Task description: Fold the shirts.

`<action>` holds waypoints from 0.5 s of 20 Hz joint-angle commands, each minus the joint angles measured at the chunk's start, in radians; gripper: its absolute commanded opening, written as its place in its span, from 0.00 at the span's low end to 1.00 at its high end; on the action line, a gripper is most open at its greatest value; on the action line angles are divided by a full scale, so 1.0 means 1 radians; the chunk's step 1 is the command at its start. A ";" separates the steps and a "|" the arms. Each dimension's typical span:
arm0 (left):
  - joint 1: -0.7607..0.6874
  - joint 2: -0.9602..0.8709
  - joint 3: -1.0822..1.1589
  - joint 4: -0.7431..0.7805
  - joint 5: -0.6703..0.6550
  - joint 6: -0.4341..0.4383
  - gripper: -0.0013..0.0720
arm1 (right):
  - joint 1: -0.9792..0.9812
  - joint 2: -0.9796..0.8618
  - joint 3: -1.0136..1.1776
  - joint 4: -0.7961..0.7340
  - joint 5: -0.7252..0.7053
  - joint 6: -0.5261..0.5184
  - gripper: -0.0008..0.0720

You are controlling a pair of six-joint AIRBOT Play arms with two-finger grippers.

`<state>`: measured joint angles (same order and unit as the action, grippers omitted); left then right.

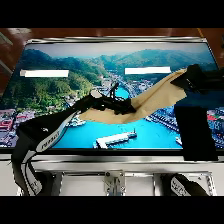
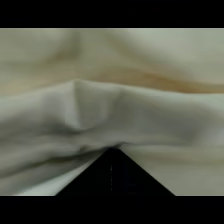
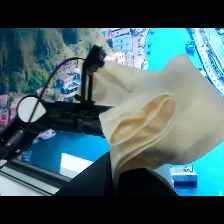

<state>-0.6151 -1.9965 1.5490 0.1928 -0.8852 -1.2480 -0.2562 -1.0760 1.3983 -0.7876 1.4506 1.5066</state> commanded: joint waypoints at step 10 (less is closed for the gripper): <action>0.512 0.400 0.002 0.476 -0.162 -0.109 0.06 | 0.415 -0.187 0.001 -0.010 -0.337 0.038 0.09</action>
<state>-0.2802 -1.7466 1.5497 0.4839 -0.9611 -1.2957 0.0036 -1.1709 1.3979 -0.8108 1.2724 1.5417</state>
